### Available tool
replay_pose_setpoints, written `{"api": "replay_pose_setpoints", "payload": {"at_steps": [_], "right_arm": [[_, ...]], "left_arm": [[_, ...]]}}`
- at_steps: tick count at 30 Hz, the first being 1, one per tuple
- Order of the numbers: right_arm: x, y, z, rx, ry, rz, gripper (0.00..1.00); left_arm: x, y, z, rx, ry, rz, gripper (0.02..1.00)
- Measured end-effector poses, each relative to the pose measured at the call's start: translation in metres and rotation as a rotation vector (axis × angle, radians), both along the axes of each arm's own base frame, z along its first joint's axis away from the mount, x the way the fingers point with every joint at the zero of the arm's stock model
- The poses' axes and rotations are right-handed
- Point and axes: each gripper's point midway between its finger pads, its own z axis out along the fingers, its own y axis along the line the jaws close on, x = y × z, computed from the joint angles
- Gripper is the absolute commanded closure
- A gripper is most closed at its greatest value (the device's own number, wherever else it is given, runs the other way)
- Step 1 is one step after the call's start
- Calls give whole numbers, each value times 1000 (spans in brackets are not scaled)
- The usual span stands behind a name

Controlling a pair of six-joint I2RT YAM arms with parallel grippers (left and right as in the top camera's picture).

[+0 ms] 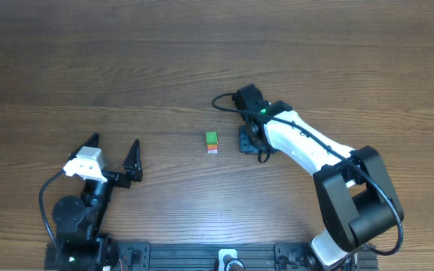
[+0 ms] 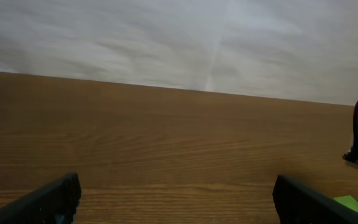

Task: Stack Cubes

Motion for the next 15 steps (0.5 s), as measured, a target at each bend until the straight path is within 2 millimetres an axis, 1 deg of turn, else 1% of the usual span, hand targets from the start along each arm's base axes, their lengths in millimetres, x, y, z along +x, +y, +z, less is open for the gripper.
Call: {"api": "replay_pose_setpoints", "payload": {"at_steps": [15], "right_arm": [[0,0,0,2,0,-9,763]], "left_arm": [[0,0,0,0,0,0,20]]}}
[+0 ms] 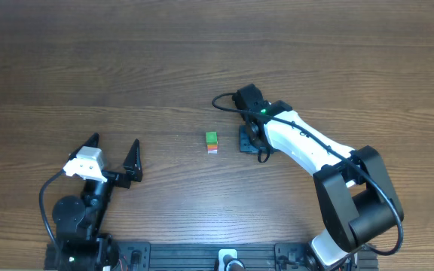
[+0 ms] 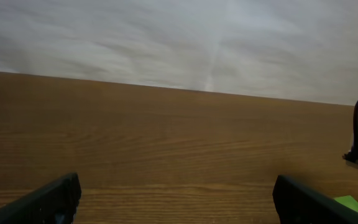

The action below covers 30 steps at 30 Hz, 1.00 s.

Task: Stack Cubes

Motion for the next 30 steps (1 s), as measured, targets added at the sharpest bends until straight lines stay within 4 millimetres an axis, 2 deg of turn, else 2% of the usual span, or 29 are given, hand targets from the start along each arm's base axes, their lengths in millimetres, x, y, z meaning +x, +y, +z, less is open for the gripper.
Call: {"api": "replay_pose_setpoints", "payload": {"at_steps": [7,11,14,19,22,25,27,30], "right_arm": [[-5,-3,1,-9,18,-6,796],[-11,-5,12,-9,21,-10,820],[-17,-8,36,0,9,-13,849],[-20,1,98,37,-60,3,871],[-21,21,138,64,-111,45,875],[-25,46,169,101,-149,89,882],[-29,59,182,114,-152,103,888],[-29,75,190,117,-141,104,895]], "left_arm": [[0,0,0,0,0,0,20],[0,0,0,0,0,0,20],[0,0,0,0,0,0,18],[0,0,0,0,0,0,20],[0,0,0,0,0,0,20],[0,0,0,0,0,0,20],[0,0,0,0,0,0,18],[0,0,0,0,0,0,20]]}}
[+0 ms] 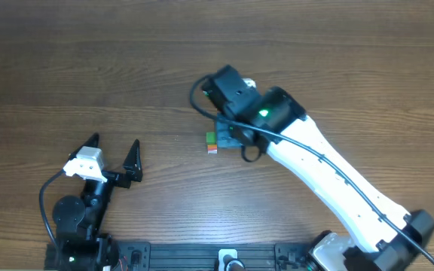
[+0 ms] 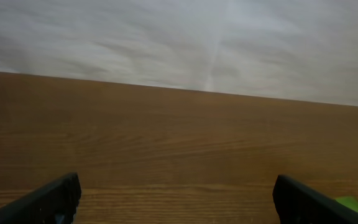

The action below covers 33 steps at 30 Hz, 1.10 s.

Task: Stack Cubes

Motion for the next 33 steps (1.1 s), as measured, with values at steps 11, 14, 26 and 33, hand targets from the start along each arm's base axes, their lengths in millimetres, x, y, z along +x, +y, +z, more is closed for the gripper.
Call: {"api": "replay_pose_setpoints", "payload": {"at_steps": [11,14,26,33], "right_arm": [[17,23,-45,-107,149,-54,901],[17,25,-54,-118,173,-56,908],[17,34,-57,-94,178,-62,912],[19,40,-66,-99,183,-61,912]], "left_arm": [[0,0,0,0,0,0,23],[0,0,0,0,0,0,20],[0,0,0,0,0,0,18],[0,0,0,0,0,0,20]]}}
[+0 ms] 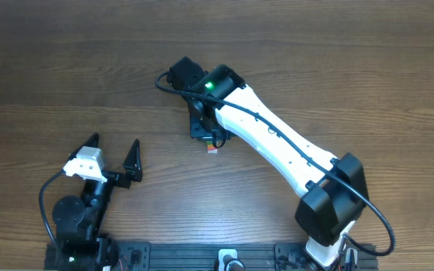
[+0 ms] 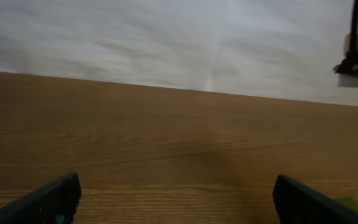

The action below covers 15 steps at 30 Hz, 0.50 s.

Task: Stack Cubes

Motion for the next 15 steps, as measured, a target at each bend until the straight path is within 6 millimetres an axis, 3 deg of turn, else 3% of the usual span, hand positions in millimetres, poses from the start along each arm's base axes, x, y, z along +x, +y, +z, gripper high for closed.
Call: {"api": "replay_pose_setpoints", "payload": {"at_steps": [6,15], "right_arm": [[4,4,-13,-11,12,0,912],[7,7,-17,-8,7,1,908]], "left_arm": [[0,0,0,0,0,0,20],[0,0,0,0,0,0,20]]}}
